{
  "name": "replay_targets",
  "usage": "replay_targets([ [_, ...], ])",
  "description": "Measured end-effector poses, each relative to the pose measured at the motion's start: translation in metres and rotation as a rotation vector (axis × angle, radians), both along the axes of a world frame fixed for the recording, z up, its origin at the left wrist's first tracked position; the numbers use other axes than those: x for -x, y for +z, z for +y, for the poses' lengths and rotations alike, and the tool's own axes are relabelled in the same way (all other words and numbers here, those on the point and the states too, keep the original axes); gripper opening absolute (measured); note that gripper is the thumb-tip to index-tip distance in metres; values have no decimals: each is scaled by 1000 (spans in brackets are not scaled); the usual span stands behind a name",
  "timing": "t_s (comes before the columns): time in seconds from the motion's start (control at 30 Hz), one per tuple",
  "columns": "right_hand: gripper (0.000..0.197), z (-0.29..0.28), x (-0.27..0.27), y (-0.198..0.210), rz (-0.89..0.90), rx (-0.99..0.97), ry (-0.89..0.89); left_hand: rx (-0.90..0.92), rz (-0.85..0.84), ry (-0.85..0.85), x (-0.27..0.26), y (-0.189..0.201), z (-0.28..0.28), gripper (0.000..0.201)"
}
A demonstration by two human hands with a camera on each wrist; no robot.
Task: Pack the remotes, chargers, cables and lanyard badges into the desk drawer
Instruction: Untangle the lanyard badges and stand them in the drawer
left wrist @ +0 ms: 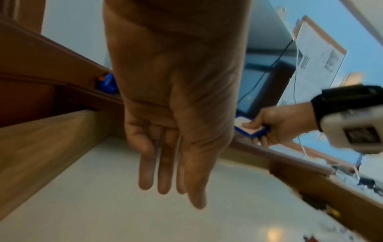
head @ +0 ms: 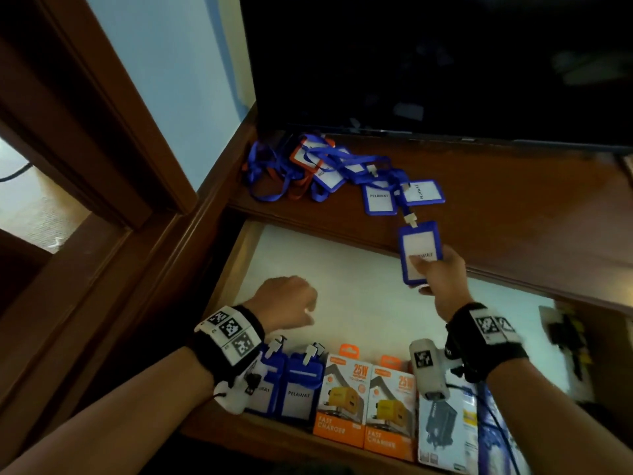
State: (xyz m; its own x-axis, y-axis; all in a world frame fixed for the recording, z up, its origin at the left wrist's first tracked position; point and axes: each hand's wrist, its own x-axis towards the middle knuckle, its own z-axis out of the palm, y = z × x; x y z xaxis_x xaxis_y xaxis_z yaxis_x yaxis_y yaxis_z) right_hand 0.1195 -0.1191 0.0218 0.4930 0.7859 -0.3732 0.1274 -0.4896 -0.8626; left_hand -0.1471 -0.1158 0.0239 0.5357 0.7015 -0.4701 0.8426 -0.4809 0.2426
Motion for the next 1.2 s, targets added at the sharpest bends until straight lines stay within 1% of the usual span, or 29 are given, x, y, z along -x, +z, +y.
replay_targets([
  [0.1,18,-26,3,20,44,-66,83,-46,-301,131,-30,18,16,38],
  [0.2,20,-47,0,39,59,-86,163,-37,-579,243,-67,26,27,58],
  [0.27,20,-57,-6,50,47,-95,208,-120,-684,230,-89,29,33,76],
  [0.3,18,-62,-10,56,32,-102,227,-183,-703,173,-98,30,37,84],
  [0.33,16,-65,-15,60,13,-109,239,-230,-705,97,-107,33,41,88],
  [0.37,15,-70,-21,65,-3,-115,244,-239,-697,27,-115,36,45,89],
  [0.43,14,-78,-34,72,-5,-121,248,-148,-660,-62,-130,44,51,80],
  [0.5,17,-86,-45,79,3,-113,267,-29,-587,-105,-141,46,57,62],
  [0.53,19,-90,-50,81,-2,-105,274,-10,-543,-130,-145,44,61,50],
  [0.6,18,-97,-60,82,-21,-95,265,-58,-447,-201,-153,38,66,26],
  [0.63,18,-101,-64,83,-19,-100,240,-95,-396,-219,-157,35,68,17],
  [0.67,17,-104,-68,83,-8,-112,203,-129,-357,-218,-159,32,70,12],
  [0.77,19,-114,-76,87,61,-173,64,-203,-285,-165,-163,22,82,15],
  [0.87,21,-124,-85,90,137,-230,-82,-236,-228,-93,-163,13,98,15],
  [1.0,20,-133,-95,91,161,-288,-209,-266,-161,-25,-165,13,117,14],
  [1.1,21,-140,-104,90,190,-345,-299,-280,-185,64,-165,19,131,19],
  [1.2,22,-149,-115,87,235,-404,-422,-290,-285,149,-164,27,142,20],
])
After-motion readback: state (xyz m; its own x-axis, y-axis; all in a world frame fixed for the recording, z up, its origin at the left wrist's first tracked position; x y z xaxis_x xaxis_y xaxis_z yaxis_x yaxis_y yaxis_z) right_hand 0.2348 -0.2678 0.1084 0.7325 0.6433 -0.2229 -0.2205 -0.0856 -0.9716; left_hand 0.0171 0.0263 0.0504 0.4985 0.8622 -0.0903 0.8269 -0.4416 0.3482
